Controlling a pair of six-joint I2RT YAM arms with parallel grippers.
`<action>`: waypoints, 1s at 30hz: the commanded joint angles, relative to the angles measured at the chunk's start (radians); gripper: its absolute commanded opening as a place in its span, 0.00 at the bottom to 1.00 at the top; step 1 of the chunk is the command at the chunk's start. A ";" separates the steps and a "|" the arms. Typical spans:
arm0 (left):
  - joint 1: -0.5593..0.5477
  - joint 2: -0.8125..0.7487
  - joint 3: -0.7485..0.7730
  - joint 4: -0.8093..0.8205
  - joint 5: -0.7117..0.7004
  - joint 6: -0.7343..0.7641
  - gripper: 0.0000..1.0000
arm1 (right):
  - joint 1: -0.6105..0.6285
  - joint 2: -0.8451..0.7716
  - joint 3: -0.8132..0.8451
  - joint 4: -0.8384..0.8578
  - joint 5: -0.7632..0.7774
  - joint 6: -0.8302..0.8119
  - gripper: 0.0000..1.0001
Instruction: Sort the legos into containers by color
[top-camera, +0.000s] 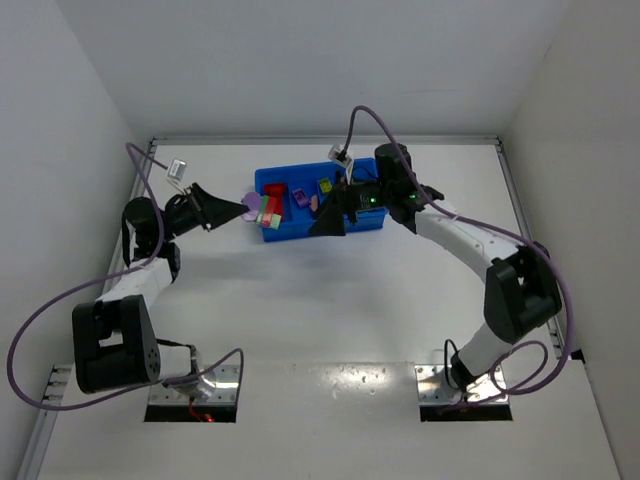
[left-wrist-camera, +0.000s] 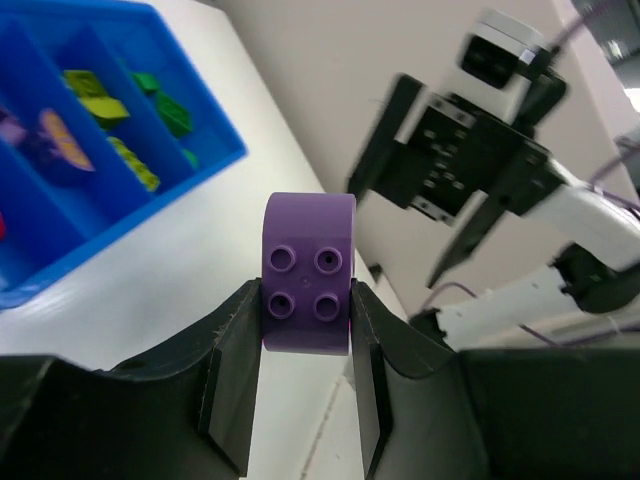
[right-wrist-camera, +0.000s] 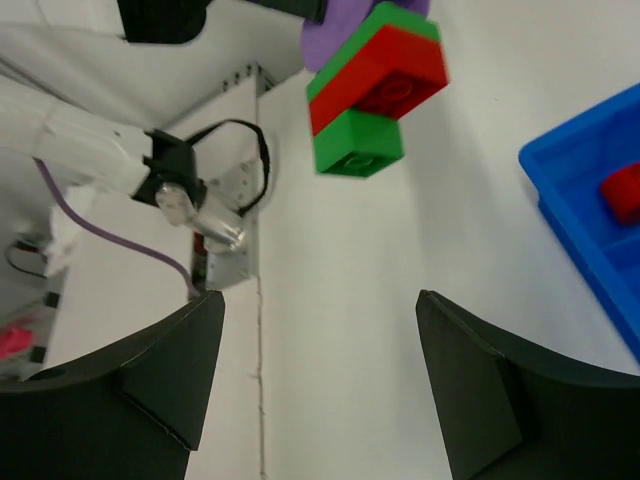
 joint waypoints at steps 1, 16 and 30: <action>-0.038 0.005 -0.006 0.246 0.060 -0.162 0.00 | -0.010 0.037 -0.034 0.269 -0.092 0.192 0.78; -0.112 -0.004 0.014 0.220 0.092 -0.142 0.00 | 0.029 0.169 -0.034 0.680 -0.184 0.583 0.79; -0.112 0.005 0.032 0.185 0.092 -0.113 0.00 | 0.084 0.197 0.006 0.637 -0.204 0.550 0.71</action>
